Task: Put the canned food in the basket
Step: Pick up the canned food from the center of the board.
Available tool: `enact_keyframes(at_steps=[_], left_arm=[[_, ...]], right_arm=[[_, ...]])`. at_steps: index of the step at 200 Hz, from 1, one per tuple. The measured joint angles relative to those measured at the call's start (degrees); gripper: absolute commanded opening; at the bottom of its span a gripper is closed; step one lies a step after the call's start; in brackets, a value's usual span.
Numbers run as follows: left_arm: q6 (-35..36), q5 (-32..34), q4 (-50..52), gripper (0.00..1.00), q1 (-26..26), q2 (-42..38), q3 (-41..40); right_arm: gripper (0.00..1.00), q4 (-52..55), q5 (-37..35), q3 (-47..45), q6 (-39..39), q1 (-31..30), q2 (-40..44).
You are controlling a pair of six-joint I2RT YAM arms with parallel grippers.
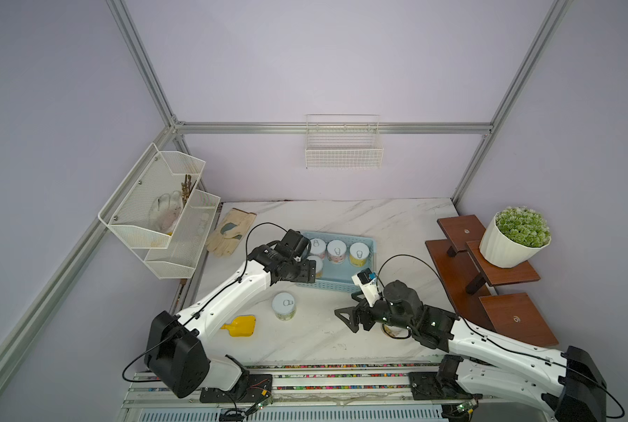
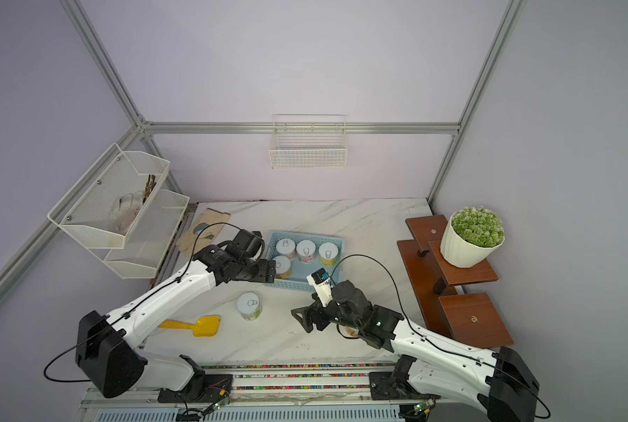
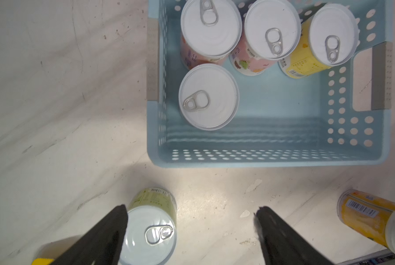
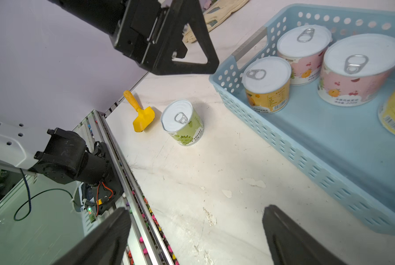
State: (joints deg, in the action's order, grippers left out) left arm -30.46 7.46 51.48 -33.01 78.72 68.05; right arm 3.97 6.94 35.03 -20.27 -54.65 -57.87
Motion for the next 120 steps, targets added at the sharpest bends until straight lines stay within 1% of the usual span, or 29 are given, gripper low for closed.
enact_keyframes(at_steps=[21,49,77,99,120], left_arm=[[-1.7,1.1,1.6,1.0,0.0,-4.0,-3.1],[-3.6,2.0,2.6,1.0,0.0,-7.0,-7.2],[-5.4,2.0,2.8,1.0,0.0,-7.2,-11.3],[-6.5,2.0,2.5,1.0,0.0,-7.0,-13.7],[-7.0,1.9,1.4,1.0,0.0,-5.6,-14.7]], right_arm=[[0.96,-0.1,-3.3,2.1,0.4,-3.8,-2.3],[0.97,-0.2,-8.7,4.7,1.5,-10.0,-4.6],[0.98,-1.0,-14.3,6.6,2.3,-15.9,-6.1],[1.0,-2.4,-17.8,6.8,2.3,-18.7,-6.4],[1.0,-4.8,-19.4,6.2,1.3,-19.0,-6.4]])
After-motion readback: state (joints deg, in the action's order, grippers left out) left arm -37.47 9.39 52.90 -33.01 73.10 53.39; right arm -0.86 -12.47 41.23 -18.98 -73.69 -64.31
